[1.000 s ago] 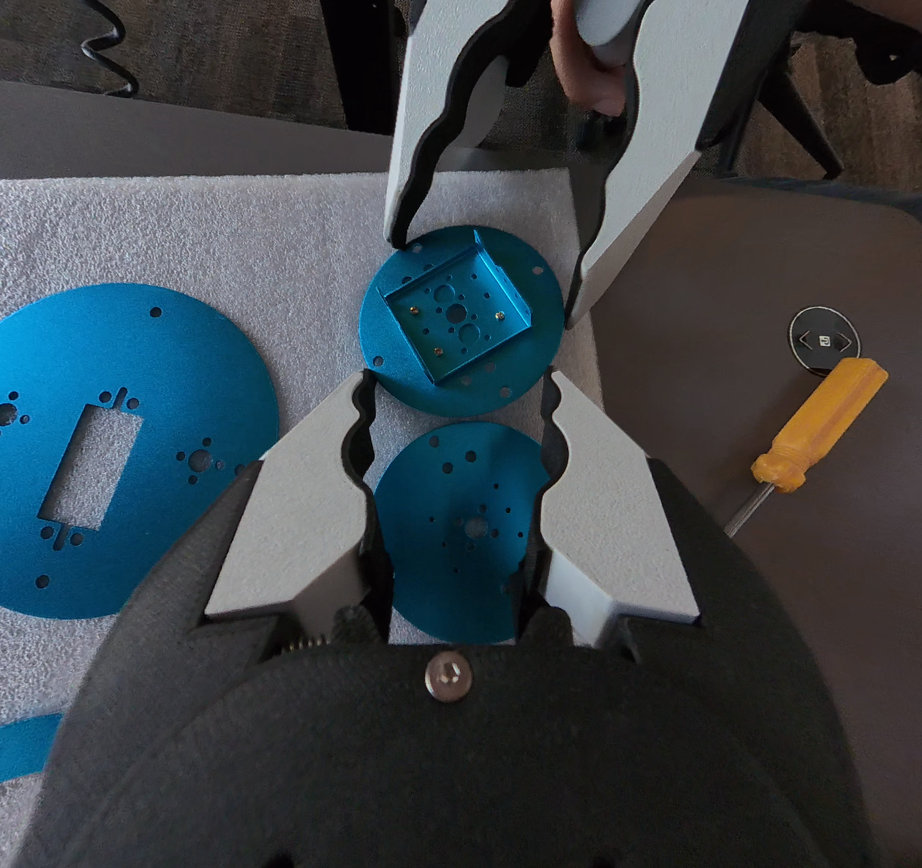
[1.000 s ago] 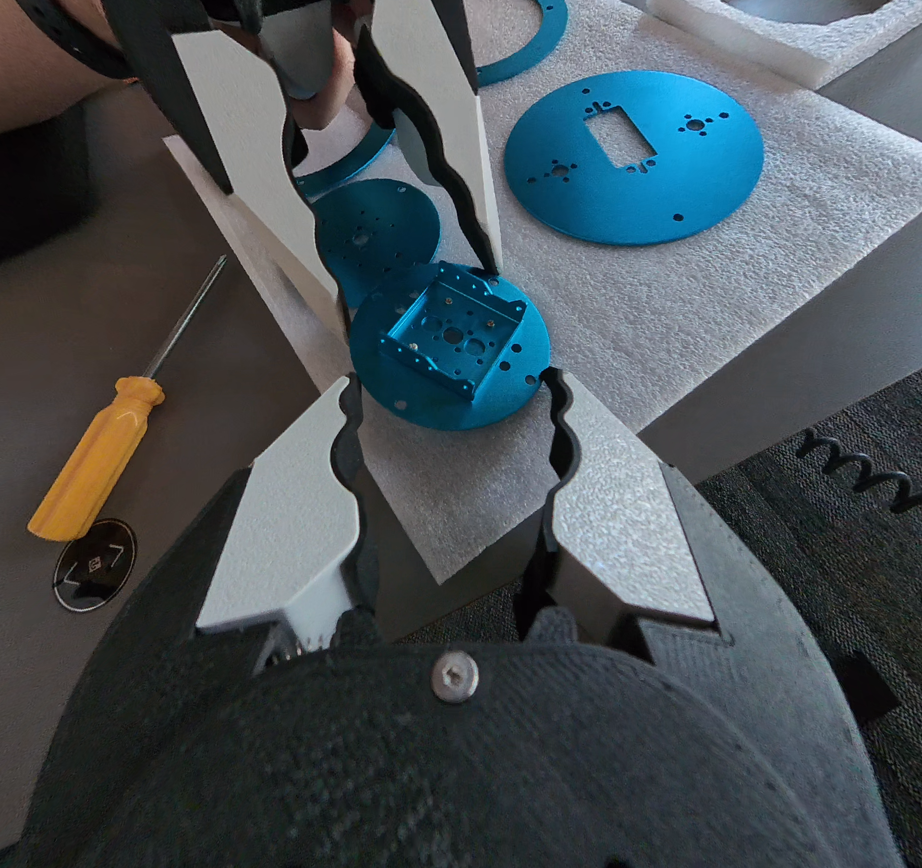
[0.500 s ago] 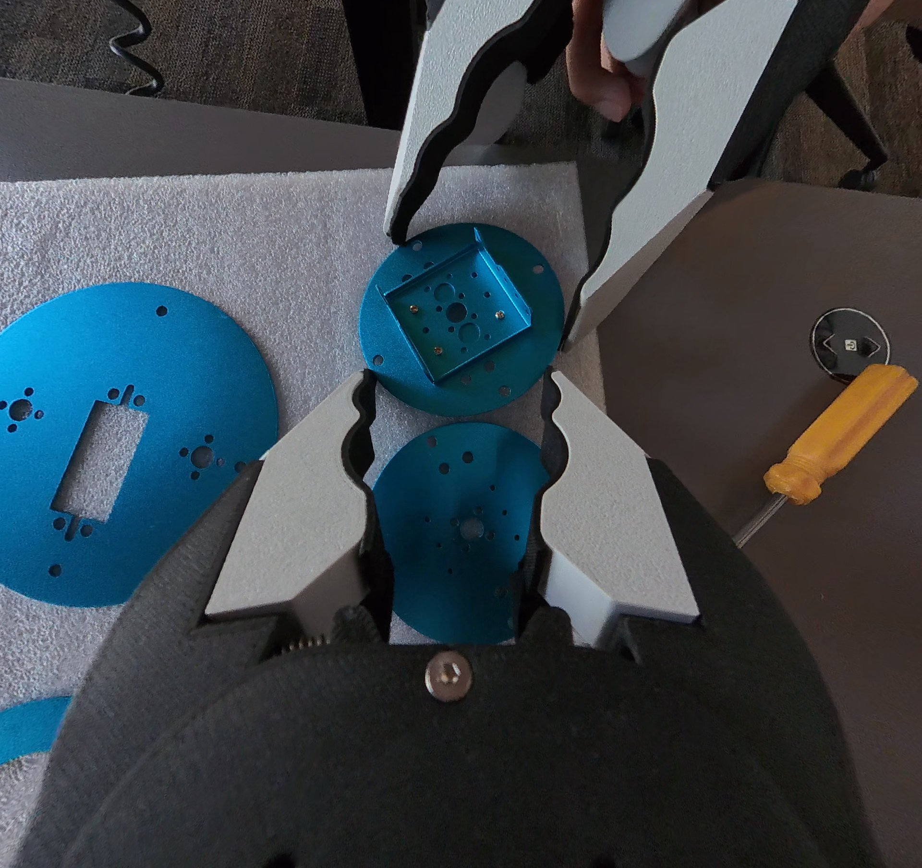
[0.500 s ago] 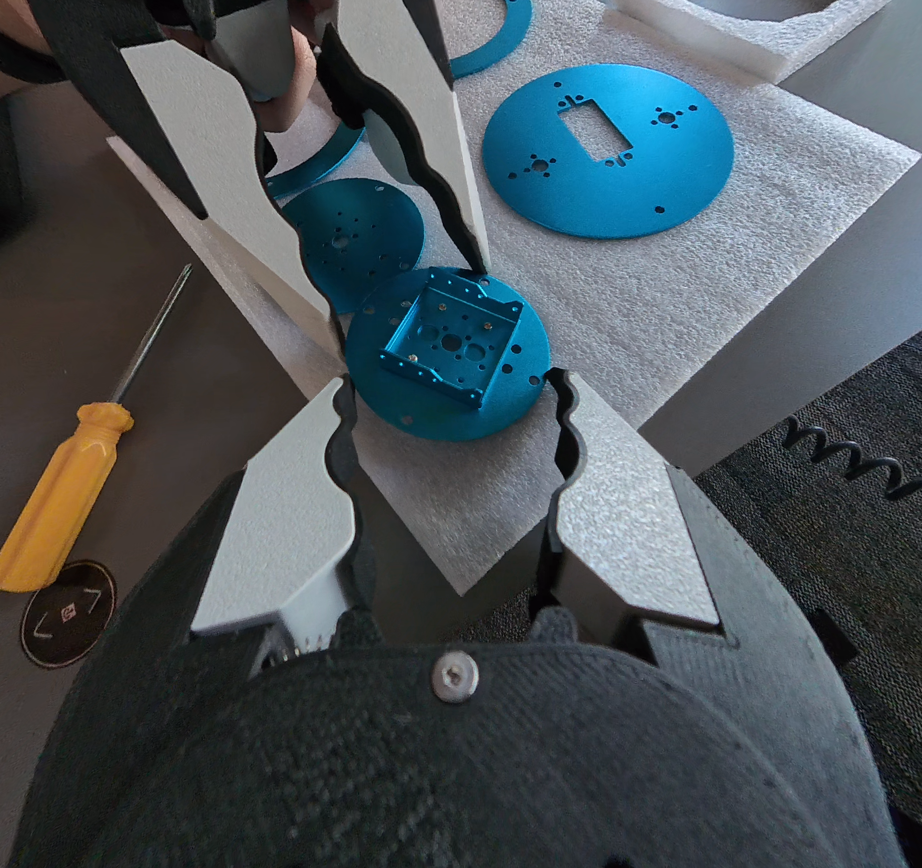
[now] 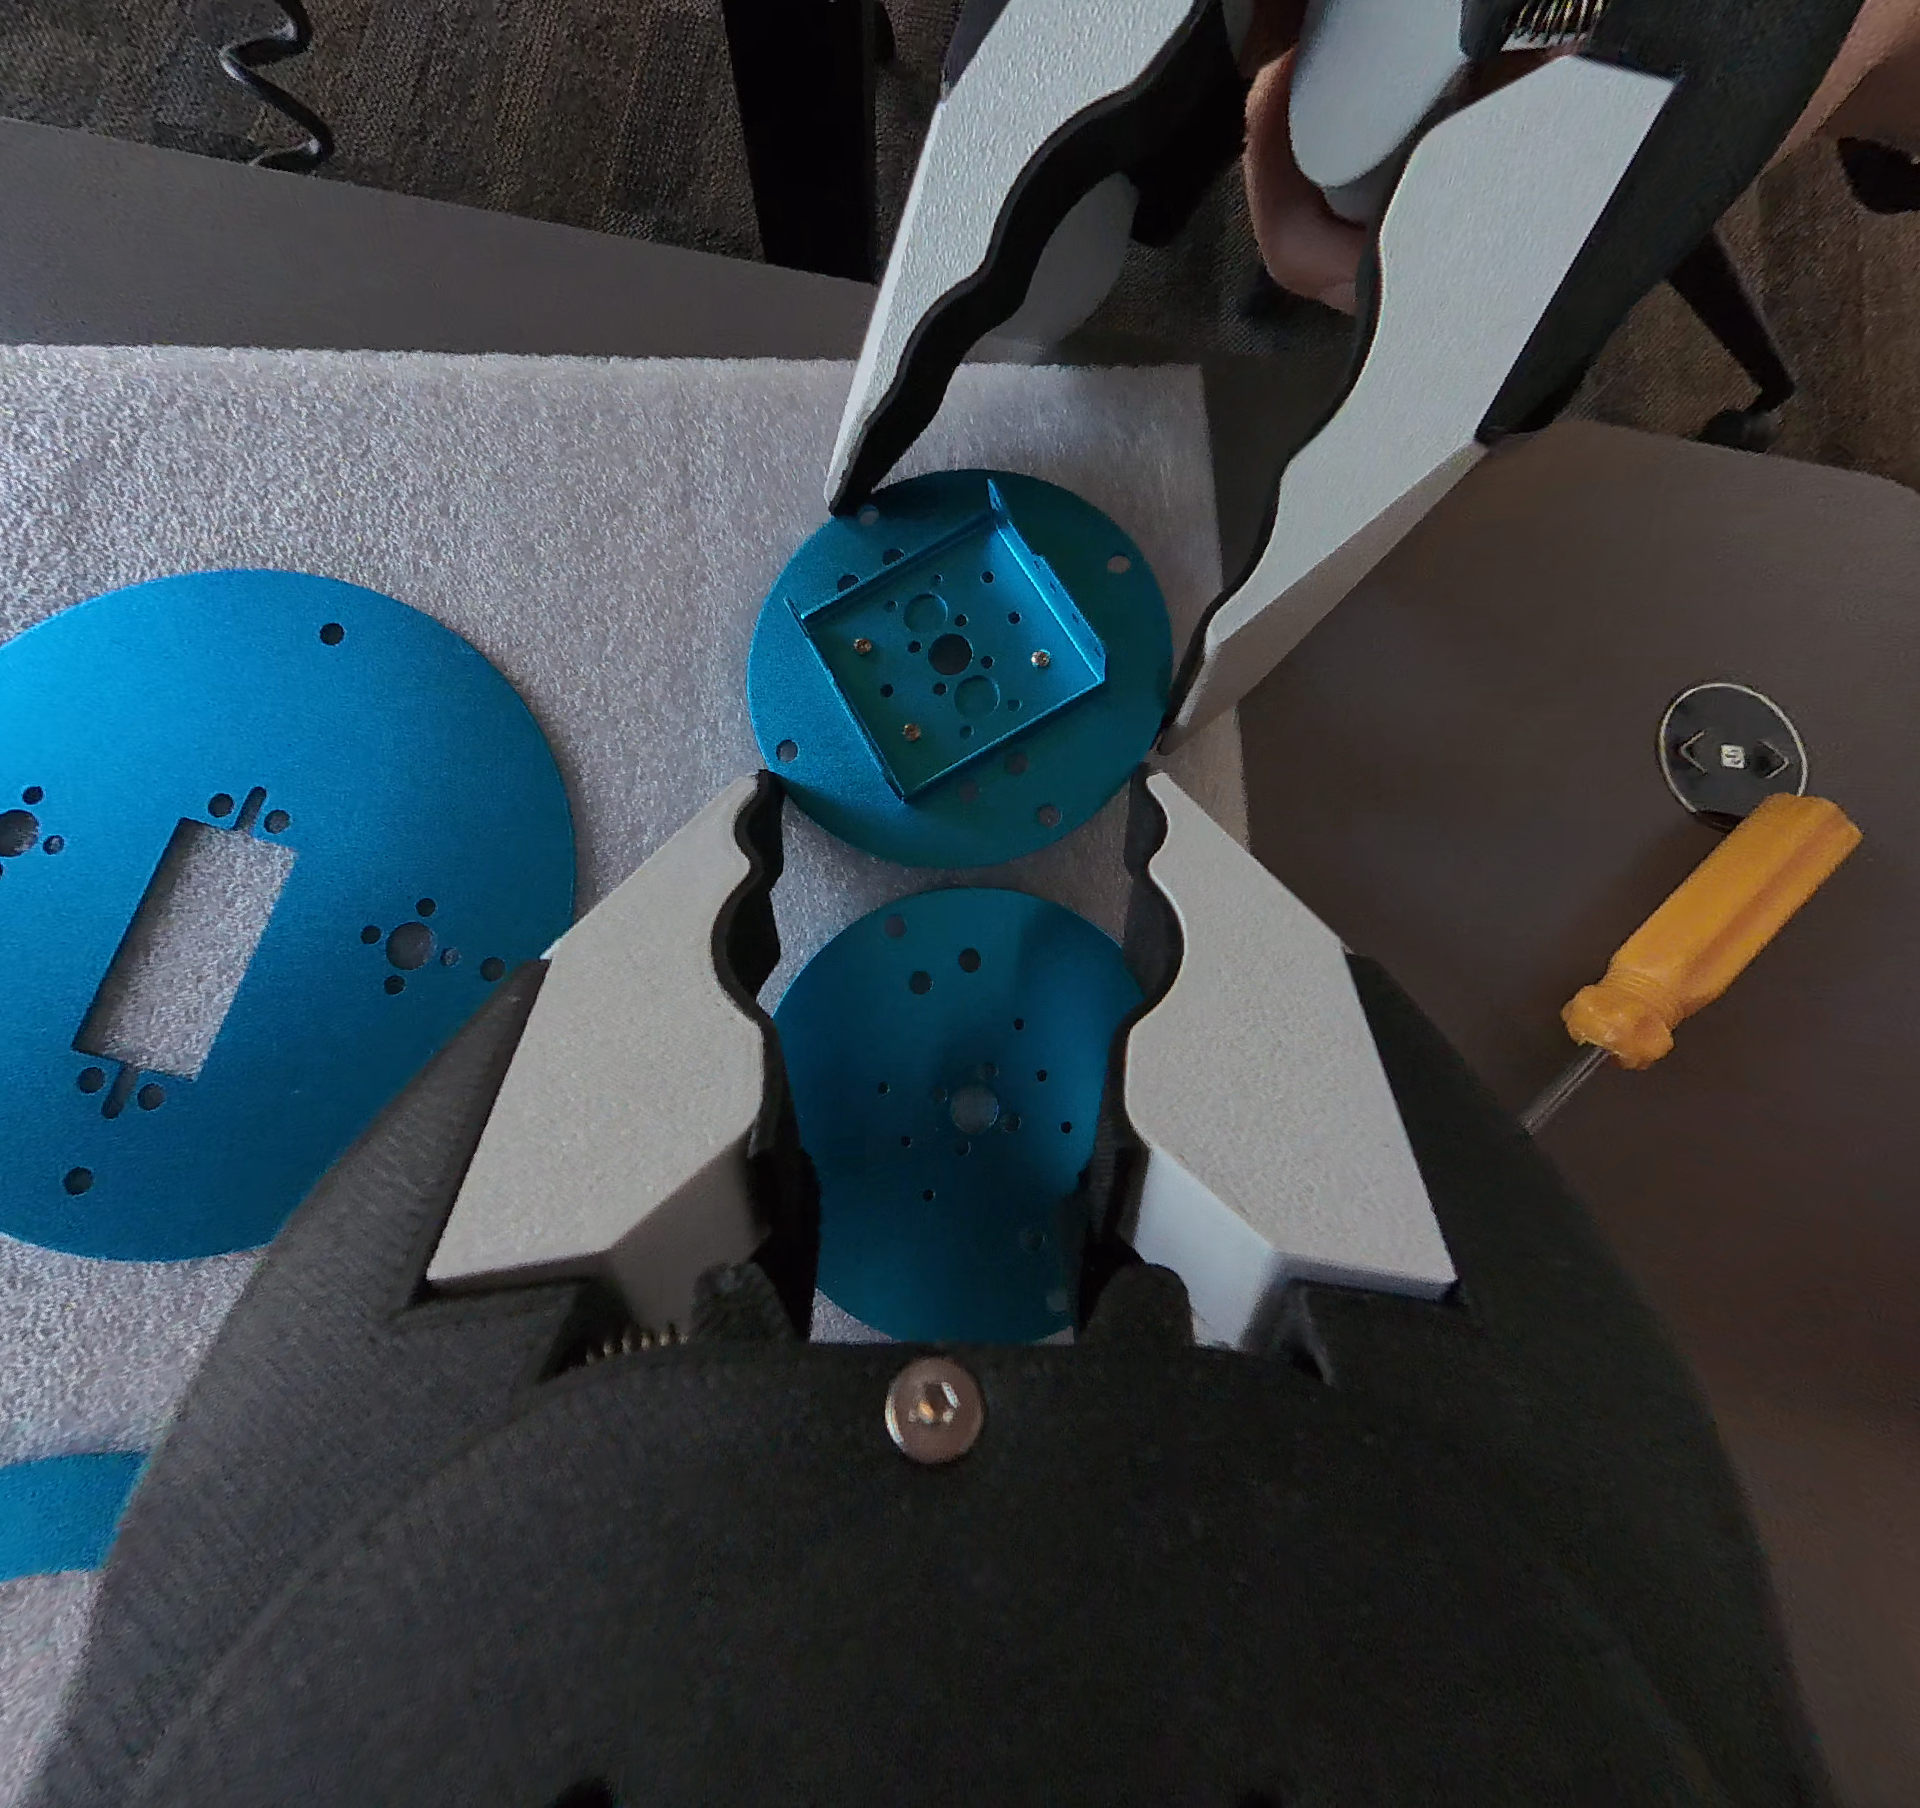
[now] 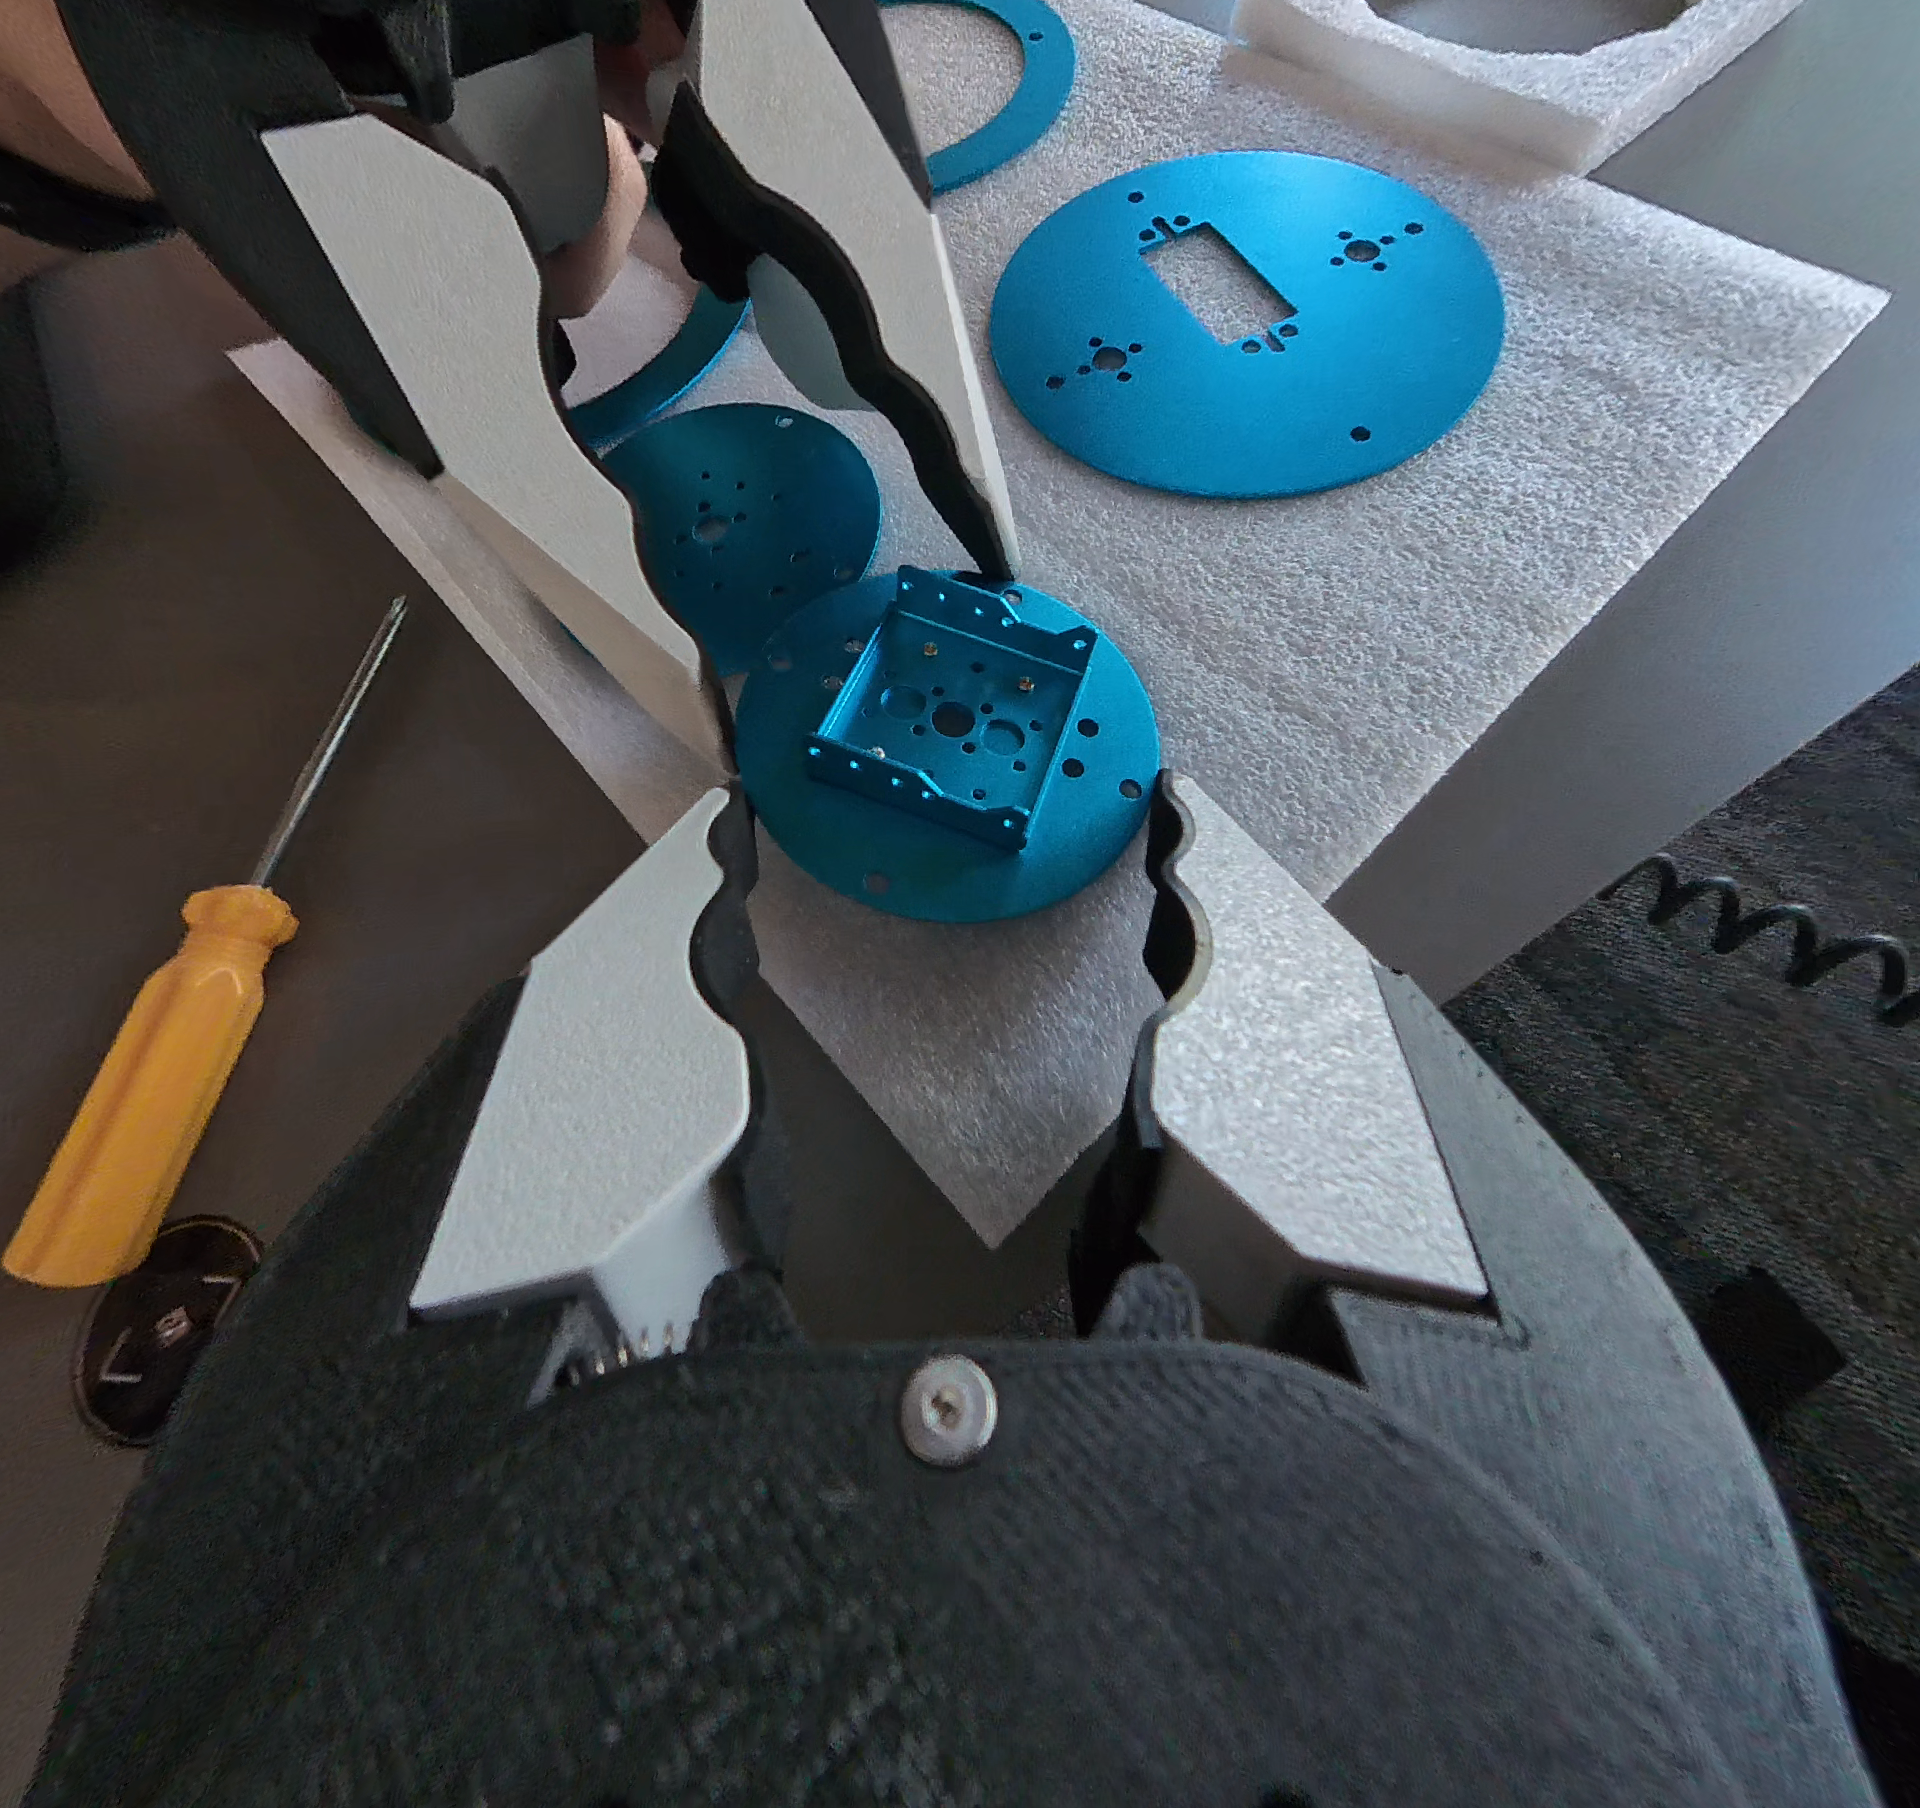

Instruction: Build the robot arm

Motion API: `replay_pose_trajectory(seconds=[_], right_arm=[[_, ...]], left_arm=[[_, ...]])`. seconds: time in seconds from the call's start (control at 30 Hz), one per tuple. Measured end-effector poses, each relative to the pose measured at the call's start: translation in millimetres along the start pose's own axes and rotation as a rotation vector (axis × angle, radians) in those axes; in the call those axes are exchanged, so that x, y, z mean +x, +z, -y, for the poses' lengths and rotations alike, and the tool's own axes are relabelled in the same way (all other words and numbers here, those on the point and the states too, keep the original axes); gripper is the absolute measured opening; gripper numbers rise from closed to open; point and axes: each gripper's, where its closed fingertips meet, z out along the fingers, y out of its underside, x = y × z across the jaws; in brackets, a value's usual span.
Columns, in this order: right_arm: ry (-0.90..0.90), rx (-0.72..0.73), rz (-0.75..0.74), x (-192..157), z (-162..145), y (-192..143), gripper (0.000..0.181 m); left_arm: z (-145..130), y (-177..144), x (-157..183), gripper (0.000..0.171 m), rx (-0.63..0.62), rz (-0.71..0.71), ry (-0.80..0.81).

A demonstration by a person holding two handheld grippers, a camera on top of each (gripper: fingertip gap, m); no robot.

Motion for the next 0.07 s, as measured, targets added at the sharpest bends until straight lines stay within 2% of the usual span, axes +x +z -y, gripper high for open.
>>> replay_pose_trajectory(seconds=[0.07], right_arm=[[0.031, 0.001, 0.023, 0.1, 1.1, -0.8, 0.075]], left_arm=[[1.6, -1.1, 0.2, 0.066, 0.011, -0.019, -0.027]])
